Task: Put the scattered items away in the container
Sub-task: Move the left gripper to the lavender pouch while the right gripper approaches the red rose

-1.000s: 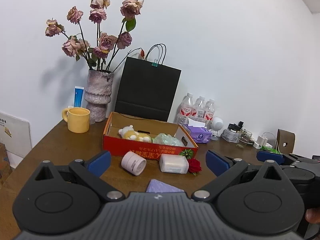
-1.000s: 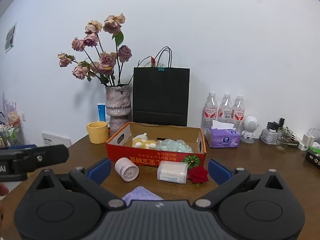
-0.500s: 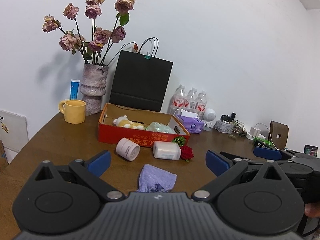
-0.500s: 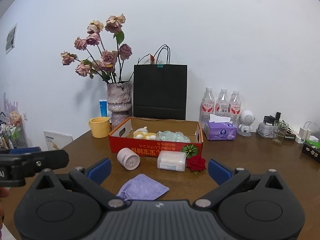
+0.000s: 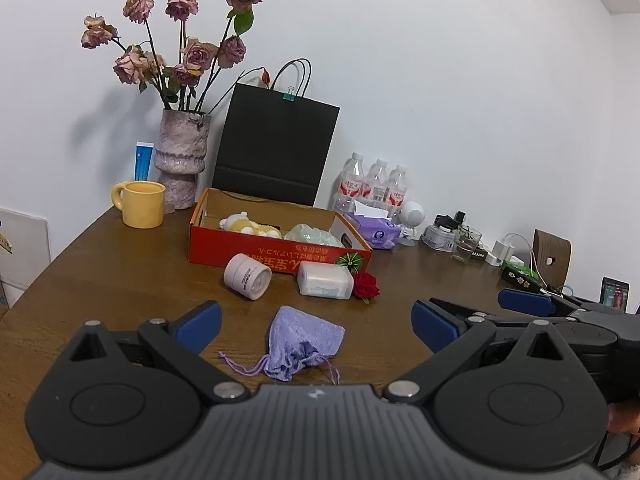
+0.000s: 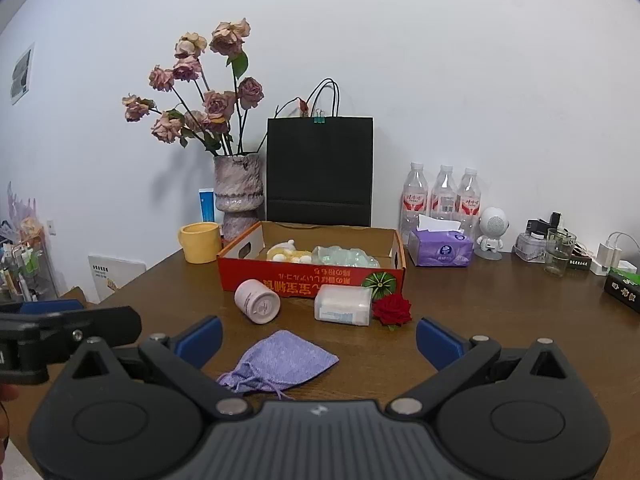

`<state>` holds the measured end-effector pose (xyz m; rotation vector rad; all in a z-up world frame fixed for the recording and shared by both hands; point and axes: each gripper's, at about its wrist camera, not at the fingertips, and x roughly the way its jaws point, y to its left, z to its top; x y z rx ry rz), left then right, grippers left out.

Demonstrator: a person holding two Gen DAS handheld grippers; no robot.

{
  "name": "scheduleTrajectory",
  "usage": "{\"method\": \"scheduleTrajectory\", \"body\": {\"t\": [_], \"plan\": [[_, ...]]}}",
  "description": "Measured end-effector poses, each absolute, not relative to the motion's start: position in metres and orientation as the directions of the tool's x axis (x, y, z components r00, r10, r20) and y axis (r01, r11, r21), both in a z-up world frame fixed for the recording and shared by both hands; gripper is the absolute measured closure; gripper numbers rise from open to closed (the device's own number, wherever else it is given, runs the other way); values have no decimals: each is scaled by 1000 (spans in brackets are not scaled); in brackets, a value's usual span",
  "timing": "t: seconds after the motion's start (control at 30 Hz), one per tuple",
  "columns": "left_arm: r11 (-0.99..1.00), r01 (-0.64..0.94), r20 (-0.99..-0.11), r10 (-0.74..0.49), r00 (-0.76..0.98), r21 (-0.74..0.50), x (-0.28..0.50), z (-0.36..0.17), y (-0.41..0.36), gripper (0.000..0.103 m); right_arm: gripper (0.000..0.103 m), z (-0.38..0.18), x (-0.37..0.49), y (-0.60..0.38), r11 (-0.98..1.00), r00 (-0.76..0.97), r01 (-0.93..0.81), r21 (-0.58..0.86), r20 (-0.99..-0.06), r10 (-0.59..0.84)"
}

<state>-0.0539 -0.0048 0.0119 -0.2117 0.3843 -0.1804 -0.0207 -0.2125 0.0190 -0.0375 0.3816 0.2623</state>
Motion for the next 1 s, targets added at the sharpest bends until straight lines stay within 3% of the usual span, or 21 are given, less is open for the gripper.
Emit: {"method": "scheduleTrajectory", "body": {"t": [1.0], "plan": [[967,129,-411,-211,887,-218,-33,-1,-13,0,0,4,0,-222,973,881,-228,25,-420,217]]}}
